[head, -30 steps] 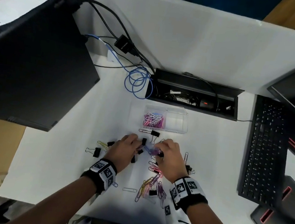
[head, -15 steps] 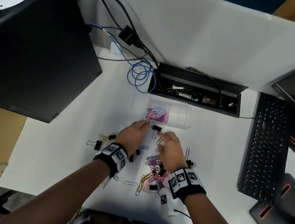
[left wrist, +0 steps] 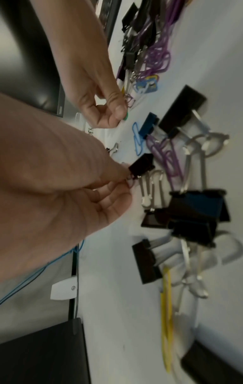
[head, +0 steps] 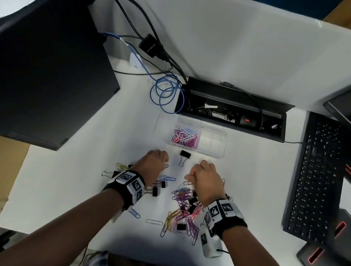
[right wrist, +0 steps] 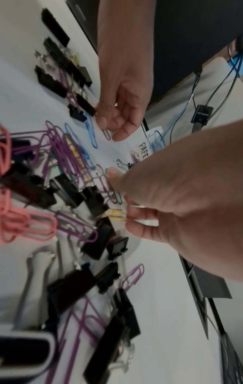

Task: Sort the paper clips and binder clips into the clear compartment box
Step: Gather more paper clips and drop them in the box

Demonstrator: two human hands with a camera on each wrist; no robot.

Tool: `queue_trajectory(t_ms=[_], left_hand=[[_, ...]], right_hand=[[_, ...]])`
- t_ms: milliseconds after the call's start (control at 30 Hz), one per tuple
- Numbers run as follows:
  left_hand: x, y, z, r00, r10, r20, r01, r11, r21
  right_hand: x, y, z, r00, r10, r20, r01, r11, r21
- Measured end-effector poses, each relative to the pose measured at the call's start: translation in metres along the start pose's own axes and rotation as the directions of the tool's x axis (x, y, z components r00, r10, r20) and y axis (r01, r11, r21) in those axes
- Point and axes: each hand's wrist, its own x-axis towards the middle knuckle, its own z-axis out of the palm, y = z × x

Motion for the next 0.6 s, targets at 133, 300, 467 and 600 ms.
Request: queue_trajectory(t_ms=[133,300,467,600], left_hand=[[0.003,-0.001,-0.004,0.993,-0.08,0.088,0.08,0.997,0.003],[0.001,0.002,-0.021,0.994,-0.1,0.048,0.108,0.972,-0.21],[-0.021,-0.008,-0.03,0.962,-0.273,0.015,0.236,0.801,-0.55],[-0.044,-0.014,-0.031,0.937,-0.348,-0.012,0.281,0.776,-0.565]], right_hand=[[0.003,-0.005,0.0,1.0,0.02,0.012,-0.021,0.998,0.059],[0.0,-0.015,-0.011,0.998,0.064,0.016,-0.063,0.863,0.501],[0.0,-0.03,-0.017,0.995,0.0,0.095,-0.045,0.876,0.481],[0.001,-0.042,-0.008,0.994,-0.03,0.11,-0.014,0.924,0.383]])
